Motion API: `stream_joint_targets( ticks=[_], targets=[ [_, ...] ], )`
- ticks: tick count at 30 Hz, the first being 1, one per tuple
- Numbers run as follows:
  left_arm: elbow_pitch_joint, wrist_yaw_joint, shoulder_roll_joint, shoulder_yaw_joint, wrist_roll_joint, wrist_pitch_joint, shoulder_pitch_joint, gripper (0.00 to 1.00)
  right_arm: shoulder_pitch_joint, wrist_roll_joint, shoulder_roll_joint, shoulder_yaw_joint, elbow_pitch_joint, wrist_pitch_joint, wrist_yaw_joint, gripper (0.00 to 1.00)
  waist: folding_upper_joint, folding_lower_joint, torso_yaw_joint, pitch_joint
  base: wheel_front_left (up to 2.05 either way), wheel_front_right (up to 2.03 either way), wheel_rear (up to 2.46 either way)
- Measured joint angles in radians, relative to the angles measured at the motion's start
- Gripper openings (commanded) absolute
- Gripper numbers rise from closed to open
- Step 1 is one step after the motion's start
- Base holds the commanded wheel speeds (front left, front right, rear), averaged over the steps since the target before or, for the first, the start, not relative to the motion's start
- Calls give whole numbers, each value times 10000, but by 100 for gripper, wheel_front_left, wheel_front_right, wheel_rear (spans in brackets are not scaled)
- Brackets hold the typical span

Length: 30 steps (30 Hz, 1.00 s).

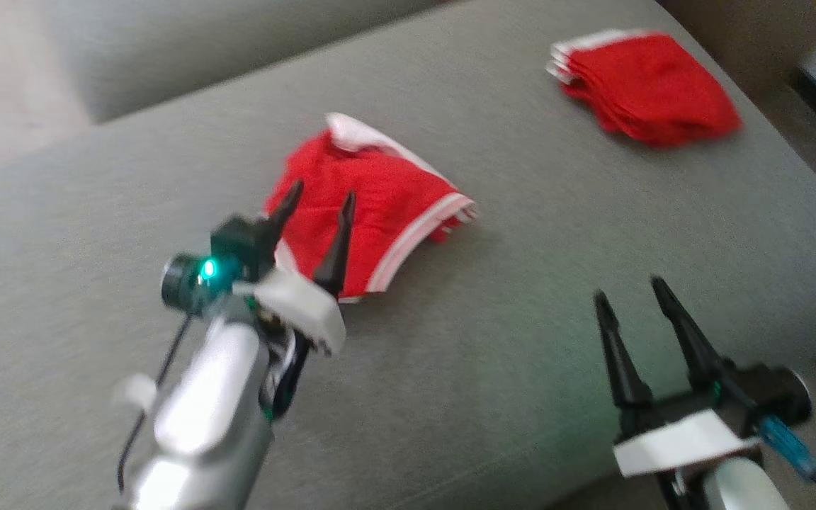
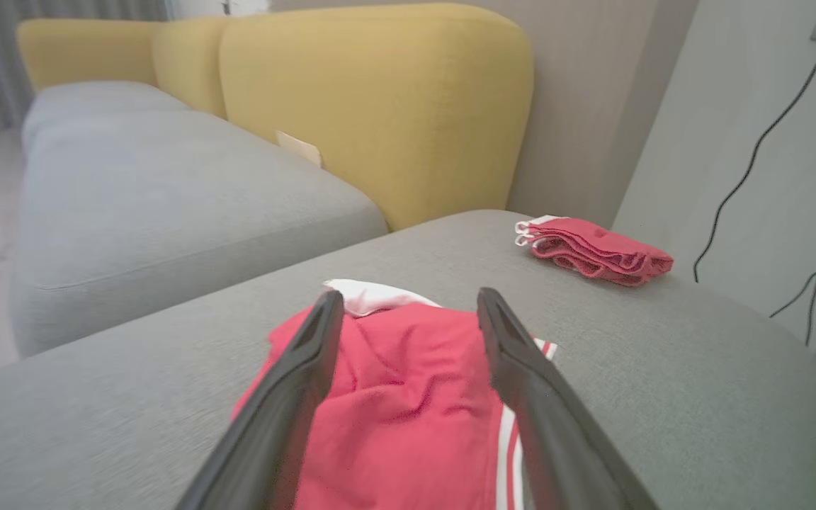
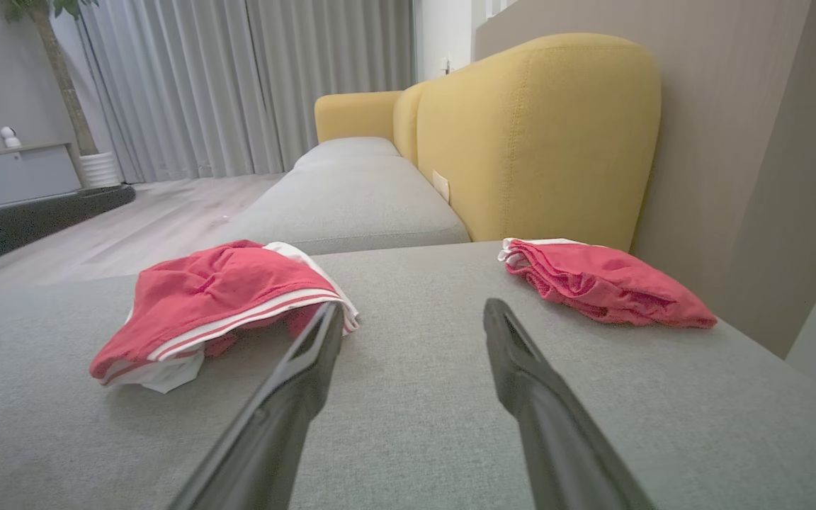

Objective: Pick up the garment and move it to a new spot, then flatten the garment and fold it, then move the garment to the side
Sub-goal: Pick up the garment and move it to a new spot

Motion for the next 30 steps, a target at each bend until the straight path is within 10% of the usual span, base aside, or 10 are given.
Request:
stream_joint_targets(
  ticks=[17, 30],
  targets=[
    [-5072, 132, 98, 2518, 1384, -17, 5514, 100, 1246, 272, 305, -1490, 98, 0, 0, 100, 0, 0, 4051, -1618, 0, 0, 0],
    [-5294, 236, 77, 3018, 1417, -44, 7318, 100, 1992, 360, 393, -1465, 86, 0, 0, 100, 0, -1, 4711, -2452, 0, 0, 0]
  ],
)
